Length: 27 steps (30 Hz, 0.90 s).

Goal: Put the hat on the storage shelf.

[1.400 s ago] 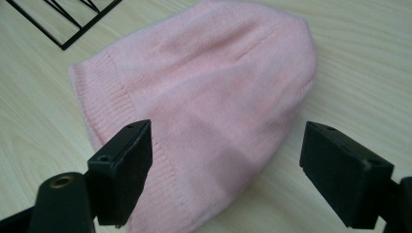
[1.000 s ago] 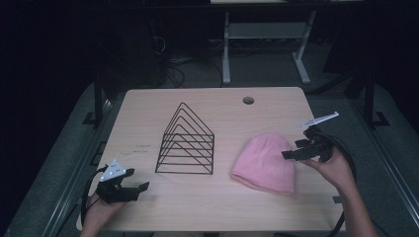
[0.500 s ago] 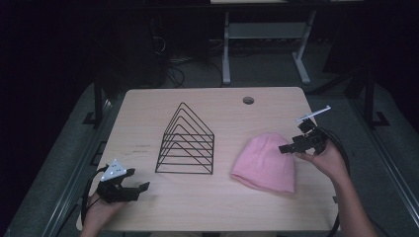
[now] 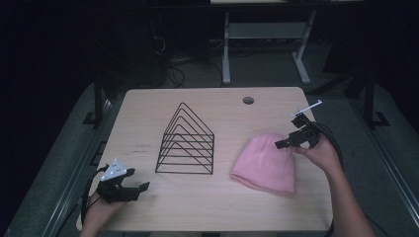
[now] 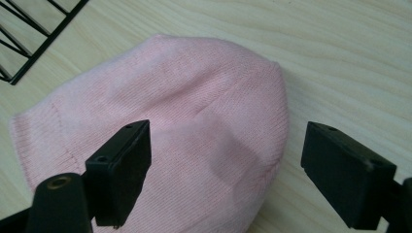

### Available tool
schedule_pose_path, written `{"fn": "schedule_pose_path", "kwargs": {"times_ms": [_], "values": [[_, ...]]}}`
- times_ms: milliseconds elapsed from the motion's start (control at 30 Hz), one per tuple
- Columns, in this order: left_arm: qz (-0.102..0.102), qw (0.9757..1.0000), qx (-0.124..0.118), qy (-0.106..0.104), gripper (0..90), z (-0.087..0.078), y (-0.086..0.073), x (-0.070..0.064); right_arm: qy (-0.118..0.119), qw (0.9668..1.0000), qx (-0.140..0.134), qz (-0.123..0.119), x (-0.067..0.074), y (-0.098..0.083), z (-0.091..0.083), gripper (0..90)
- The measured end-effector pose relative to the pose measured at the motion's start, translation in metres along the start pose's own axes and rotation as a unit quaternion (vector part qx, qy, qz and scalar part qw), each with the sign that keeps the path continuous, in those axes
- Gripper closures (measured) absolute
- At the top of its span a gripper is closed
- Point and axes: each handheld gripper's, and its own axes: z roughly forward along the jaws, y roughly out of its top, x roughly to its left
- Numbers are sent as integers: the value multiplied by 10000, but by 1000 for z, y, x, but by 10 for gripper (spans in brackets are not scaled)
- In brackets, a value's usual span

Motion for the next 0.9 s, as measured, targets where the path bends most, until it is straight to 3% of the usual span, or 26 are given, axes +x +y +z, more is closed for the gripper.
{"fn": "schedule_pose_path", "kwargs": {"times_ms": [633,900], "values": [[9,10000,5,-14,210,1,0,1,-132,9992,308,223,-14,12,26,214],[-22,10000,2,25,210,1,-1,3,-340,9976,527,277,-16,14,37,323]]}}
